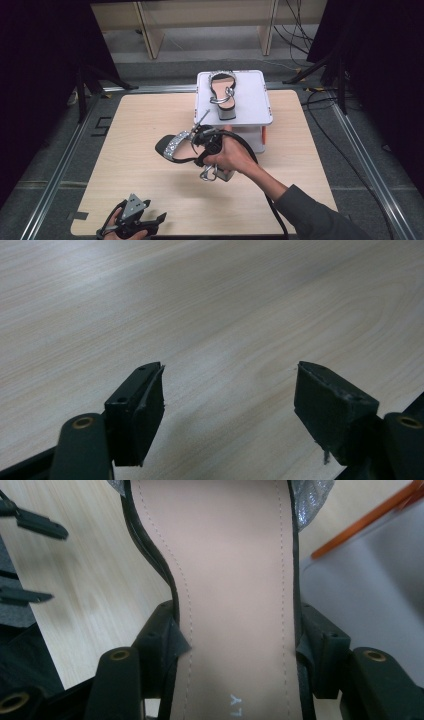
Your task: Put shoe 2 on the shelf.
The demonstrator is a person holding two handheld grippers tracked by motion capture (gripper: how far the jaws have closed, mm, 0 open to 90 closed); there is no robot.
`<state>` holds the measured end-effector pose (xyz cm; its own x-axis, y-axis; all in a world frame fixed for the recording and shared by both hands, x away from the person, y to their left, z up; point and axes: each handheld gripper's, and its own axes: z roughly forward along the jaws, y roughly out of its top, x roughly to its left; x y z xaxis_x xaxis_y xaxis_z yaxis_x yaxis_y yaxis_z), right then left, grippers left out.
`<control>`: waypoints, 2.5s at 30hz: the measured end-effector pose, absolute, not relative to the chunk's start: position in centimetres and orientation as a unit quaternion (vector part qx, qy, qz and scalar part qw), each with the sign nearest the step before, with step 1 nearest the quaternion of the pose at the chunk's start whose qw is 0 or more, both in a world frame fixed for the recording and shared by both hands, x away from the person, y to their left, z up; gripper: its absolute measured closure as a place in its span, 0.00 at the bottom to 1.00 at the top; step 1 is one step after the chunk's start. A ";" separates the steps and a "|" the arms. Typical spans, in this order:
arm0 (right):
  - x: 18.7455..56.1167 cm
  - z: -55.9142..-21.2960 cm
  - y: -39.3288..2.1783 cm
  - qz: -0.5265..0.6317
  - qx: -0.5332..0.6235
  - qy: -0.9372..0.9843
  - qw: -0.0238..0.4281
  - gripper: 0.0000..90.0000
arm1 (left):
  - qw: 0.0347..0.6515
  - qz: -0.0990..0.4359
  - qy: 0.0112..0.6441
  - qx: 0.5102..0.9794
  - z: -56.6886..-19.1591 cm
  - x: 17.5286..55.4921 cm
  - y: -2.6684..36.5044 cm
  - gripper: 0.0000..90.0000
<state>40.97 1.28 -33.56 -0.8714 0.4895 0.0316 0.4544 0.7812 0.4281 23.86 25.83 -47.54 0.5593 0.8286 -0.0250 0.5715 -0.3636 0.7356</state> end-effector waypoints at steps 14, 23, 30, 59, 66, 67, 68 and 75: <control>42.9 -27.2 2.6 0.253 0.265 0.929 0.053 0.47 | 0.368 0.171 0.439 0.802 -47.7 23.7 25.5 0.31; 45.4 -23.4 0.1 0.271 0.305 0.908 0.090 0.47 | 0.365 0.176 0.434 0.805 -47.7 23.7 25.7 0.31; 47.9 -21.0 -3.8 0.275 0.363 0.882 0.119 0.48 | 0.364 0.176 0.435 0.804 -47.7 23.8 25.6 0.31; 58.1 -26.1 -12.3 0.166 0.589 0.772 0.173 0.47 | 0.371 0.170 0.433 0.804 -47.6 23.5 25.5 0.29; 59.0 -27.0 -11.9 0.150 0.617 0.755 0.161 0.47 | 0.361 0.172 0.426 0.811 -47.7 23.7 25.5 0.29; 59.0 -27.1 -11.8 0.147 0.621 0.753 0.162 0.47 | 0.367 0.170 0.431 0.807 -47.7 23.6 25.4 0.29; 59.1 -27.2 -11.7 0.146 0.624 0.751 0.162 0.47 | 0.364 0.171 0.431 0.808 -47.7 23.6 25.4 0.29; 59.6 -28.5 -11.4 0.140 0.635 0.743 0.158 0.47 | 0.371 0.168 0.430 0.806 -47.7 23.5 25.4 0.29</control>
<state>59.59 -11.38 -28.45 -0.1433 0.9881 -0.0563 0.8999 0.1538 0.4082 23.47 25.37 -47.73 0.5733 0.8179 -0.0486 0.5687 -0.3544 0.7423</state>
